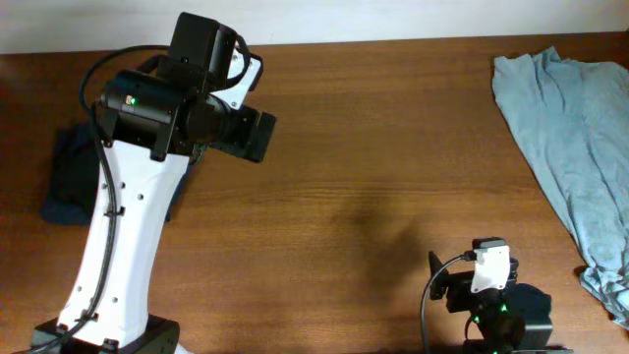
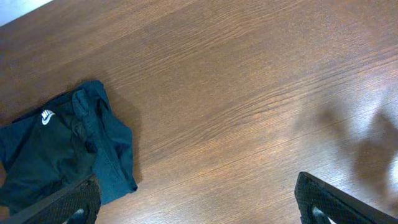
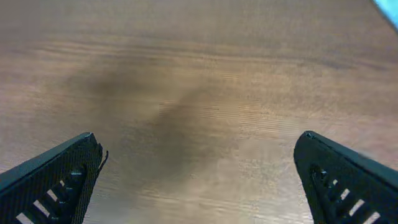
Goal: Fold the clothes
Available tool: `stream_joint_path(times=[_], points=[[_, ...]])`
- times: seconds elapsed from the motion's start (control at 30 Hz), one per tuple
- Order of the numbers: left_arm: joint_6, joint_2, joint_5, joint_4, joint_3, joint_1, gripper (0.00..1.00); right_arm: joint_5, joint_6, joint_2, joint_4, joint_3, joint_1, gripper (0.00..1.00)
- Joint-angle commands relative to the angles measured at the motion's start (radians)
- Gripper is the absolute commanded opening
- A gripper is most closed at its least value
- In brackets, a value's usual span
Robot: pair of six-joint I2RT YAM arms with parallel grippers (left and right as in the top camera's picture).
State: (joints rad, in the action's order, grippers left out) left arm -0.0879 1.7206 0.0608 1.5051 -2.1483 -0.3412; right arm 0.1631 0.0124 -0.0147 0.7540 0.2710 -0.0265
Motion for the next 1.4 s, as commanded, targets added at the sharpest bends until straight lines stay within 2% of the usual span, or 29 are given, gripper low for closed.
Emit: stream_joint_path(times=[0.0,0.37,1.37], points=[[0.009,0.005,0.007,-0.001,0.003,-0.003,0.99,0.01,0.006,0.011,-0.011,-0.026,0.0,0.99],[0.009,0.005,0.007,-0.001,0.003,-0.003,0.99,0.009,0.006,0.011,0.017,-0.103,0.0,0.99],[0.009,0.005,0.007,-0.001,0.003,-0.003,0.99,0.009,0.006,0.011,0.016,-0.103,0.0,0.99]])
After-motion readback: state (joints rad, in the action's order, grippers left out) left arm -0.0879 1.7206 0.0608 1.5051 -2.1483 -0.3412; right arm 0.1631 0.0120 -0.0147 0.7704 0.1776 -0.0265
